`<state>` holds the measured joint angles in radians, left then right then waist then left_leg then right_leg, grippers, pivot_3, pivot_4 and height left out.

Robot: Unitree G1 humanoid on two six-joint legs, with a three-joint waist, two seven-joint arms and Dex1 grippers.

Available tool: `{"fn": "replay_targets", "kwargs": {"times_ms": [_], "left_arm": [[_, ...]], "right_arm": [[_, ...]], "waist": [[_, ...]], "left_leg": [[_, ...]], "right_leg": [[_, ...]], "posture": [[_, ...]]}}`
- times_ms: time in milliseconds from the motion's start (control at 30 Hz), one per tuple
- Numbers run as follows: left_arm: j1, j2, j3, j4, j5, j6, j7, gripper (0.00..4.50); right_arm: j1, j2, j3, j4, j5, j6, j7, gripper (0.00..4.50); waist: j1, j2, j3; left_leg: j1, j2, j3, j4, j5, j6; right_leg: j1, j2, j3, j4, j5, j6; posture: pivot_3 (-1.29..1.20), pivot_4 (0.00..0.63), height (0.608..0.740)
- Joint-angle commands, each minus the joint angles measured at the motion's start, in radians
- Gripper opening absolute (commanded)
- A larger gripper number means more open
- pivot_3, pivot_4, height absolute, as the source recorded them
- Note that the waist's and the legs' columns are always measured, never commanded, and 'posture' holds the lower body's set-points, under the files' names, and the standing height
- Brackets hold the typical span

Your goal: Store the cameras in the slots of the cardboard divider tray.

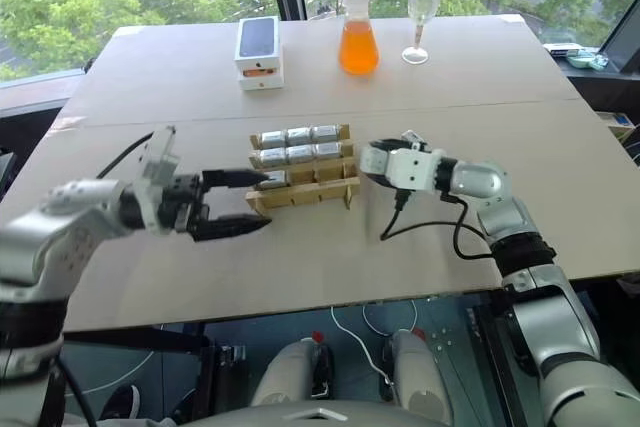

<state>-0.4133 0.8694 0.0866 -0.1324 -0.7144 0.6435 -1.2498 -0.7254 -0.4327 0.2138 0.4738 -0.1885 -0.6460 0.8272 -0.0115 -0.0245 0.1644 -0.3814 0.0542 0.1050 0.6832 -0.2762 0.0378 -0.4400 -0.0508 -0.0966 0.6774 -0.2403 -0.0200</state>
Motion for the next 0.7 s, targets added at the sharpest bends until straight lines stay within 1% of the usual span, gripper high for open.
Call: {"fn": "replay_targets", "kwargs": {"times_ms": [33,100,167,300,500,700], "left_arm": [[-0.128,-0.006,-0.079,0.135,0.08,-0.047,-0.081,4.5],[-0.24,-0.037,-0.135,0.243,0.124,-0.066,-0.129,4.5],[-0.323,-0.064,-0.17,0.326,0.154,-0.076,-0.17,4.5],[-0.426,-0.112,-0.211,0.452,0.213,-0.118,-0.235,4.5],[-0.478,-0.138,-0.272,0.505,0.281,-0.175,-0.337,4.5],[-0.498,-0.179,-0.283,0.508,0.31,-0.168,-0.355,4.5]], "right_arm": [[-0.036,-0.019,0.032,-0.095,-0.138,-0.152,-0.113,1.99],[-0.053,-0.018,0.06,-0.15,-0.239,-0.207,-0.171,1.99],[-0.054,-0.012,0.078,-0.194,-0.282,-0.212,-0.2,1.99],[-0.045,-0.003,0.117,-0.252,-0.339,-0.198,-0.235,1.99],[-0.048,0.008,0.162,-0.264,-0.396,-0.155,-0.258,1.99],[-0.053,0.011,0.189,-0.247,-0.446,-0.135,-0.301,1.99]], "waist": [[0.0,0.0,0.0],[0.002,0.0,0.0],[0.002,-0.001,0.001],[-0.002,-0.001,0.001],[-0.002,-0.002,0.001],[-0.001,-0.002,0.001]], "left_leg": [[0.0,0.0,0.0,0.0,0.0,0.0],[-0.001,0.0,0.001,0.0,0.0,0.0],[-0.004,-0.001,0.001,0.001,0.0,0.0],[-0.008,-0.001,0.002,0.001,0.0,0.0],[-0.008,-0.001,0.003,0.002,0.0,0.0],[-0.009,-0.001,0.002,0.003,0.0,0.0]], "right_leg": [[0.0,0.0,0.0,0.0,0.0,-0.001],[0.0,0.0,0.0,0.0,0.0,-0.001],[-0.004,0.003,0.0,0.0,0.0,-0.001],[-0.008,0.004,0.002,0.0,0.001,-0.001],[-0.008,0.004,0.002,0.0,0.001,-0.001],[-0.008,0.004,0.002,0.0,0.001,-0.001]], "posture": [[0.0,0.15,0.74],[0.0,0.15,0.74],[0.0,0.15,0.74],[0.0,0.15,0.74],[0.0,0.15,0.74],[0.0,0.15,0.74]]}}
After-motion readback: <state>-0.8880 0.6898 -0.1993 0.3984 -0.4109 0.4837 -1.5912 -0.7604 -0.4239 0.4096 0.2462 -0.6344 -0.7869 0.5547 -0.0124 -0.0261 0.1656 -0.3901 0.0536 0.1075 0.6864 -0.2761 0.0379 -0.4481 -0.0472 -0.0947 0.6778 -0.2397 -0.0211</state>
